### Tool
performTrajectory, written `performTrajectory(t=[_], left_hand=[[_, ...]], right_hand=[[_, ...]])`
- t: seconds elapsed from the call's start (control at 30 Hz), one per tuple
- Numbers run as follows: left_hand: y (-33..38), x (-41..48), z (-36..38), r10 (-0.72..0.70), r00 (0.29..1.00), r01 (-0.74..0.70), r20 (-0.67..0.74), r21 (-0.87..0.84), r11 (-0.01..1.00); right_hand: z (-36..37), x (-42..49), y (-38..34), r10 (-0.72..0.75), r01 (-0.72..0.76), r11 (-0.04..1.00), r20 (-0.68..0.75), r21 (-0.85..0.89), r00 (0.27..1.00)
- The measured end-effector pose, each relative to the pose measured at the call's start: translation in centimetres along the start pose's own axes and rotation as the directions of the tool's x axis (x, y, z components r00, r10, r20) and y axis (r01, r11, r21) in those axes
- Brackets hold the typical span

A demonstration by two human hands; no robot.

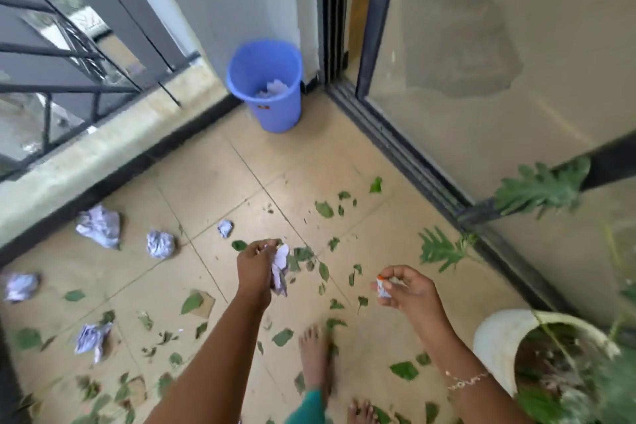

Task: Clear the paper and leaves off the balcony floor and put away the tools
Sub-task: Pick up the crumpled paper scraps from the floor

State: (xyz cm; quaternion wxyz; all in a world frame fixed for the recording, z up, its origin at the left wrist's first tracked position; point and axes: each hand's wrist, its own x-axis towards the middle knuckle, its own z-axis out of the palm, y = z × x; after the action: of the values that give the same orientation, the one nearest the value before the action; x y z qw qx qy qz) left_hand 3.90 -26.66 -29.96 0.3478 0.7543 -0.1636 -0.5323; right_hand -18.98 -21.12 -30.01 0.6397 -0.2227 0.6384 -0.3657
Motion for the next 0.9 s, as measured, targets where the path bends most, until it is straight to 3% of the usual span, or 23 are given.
performTrajectory(t=[0.13,0.3,0.43,0.67,0.9], left_hand=[[2.8,1.4,-1.5,-0.067,0.996,0.064,-0.052,-0.046,0.997],[8.4,7.1,-2.4,-0.258,0.966,0.245,-0.004,-0.292,0.924],[12.6,12.1,-3.5,-0.381,0.924,0.36,-0.024,-0.271,0.893],[22.3,18.5,-3.5,-0.284,0.957,0.246,-0.057,-0.354,0.902],[27.2,24.7,-1.1,-0.326,0.945,0.29,0.014,-0.493,0.82]], right_hand=[[3.4,2.1,-4.2,0.028,-0.025,0.997,0.039,-0.071,0.999],[9.8,8.4,-9.5,0.097,-0.094,0.994,0.049,-0.049,0.994],[15.5,13.5,-14.0,0.117,-0.113,0.99,0.05,-0.079,0.992],[23.0,23.2,-22.3,0.059,-0.058,0.997,0.023,-0.048,0.998],[29.0,35.4,-28.7,0.093,-0.093,0.995,0.002,0.019,0.996]])
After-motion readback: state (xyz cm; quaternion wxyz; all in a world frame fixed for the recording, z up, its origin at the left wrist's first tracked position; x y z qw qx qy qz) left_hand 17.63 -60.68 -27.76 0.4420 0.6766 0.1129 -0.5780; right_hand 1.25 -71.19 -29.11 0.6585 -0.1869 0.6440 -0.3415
